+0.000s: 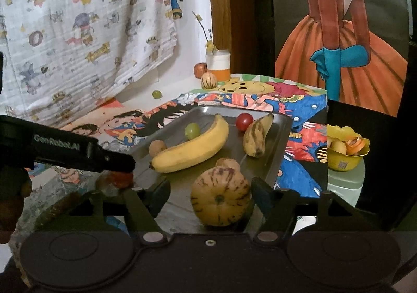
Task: Organize fruits
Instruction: 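Carry the melon and tomato onto the metal tray and open both tools, then lift both tools away from the tray, then move both tools toward the fruits by the wall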
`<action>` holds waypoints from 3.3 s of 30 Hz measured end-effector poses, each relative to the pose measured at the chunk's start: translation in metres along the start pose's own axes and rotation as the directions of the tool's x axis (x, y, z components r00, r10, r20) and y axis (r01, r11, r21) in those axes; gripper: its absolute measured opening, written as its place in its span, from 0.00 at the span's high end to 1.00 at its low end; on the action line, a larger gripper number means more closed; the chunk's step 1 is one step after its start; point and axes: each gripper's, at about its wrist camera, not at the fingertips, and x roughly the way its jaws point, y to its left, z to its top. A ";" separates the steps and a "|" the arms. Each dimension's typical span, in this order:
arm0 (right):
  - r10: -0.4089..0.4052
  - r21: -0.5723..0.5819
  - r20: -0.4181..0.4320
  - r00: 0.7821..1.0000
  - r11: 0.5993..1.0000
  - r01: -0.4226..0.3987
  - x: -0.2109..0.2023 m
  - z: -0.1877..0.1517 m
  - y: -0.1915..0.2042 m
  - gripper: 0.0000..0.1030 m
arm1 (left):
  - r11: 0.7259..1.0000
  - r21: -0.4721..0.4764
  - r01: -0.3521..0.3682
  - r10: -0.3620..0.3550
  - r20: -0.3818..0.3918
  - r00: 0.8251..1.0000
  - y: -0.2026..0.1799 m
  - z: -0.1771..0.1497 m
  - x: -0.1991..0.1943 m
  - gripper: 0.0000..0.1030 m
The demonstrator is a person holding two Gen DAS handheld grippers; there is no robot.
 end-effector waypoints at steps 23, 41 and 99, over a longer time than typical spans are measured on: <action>-0.032 0.100 -0.162 0.986 0.994 0.049 -0.043 -0.009 0.024 0.01 | 0.993 0.062 -0.105 0.104 0.015 0.994 0.035 -0.035 -0.062 0.00; 0.015 0.030 -0.296 0.955 1.000 -0.006 -0.039 -0.001 0.057 0.01 | 0.966 0.059 -0.251 0.253 -0.039 0.967 0.064 -0.040 -0.082 0.00; 0.158 0.039 -0.158 0.975 0.987 -0.153 0.409 0.256 -0.016 0.01 | 0.958 -0.164 -0.236 0.264 0.172 0.949 0.141 0.203 0.196 0.00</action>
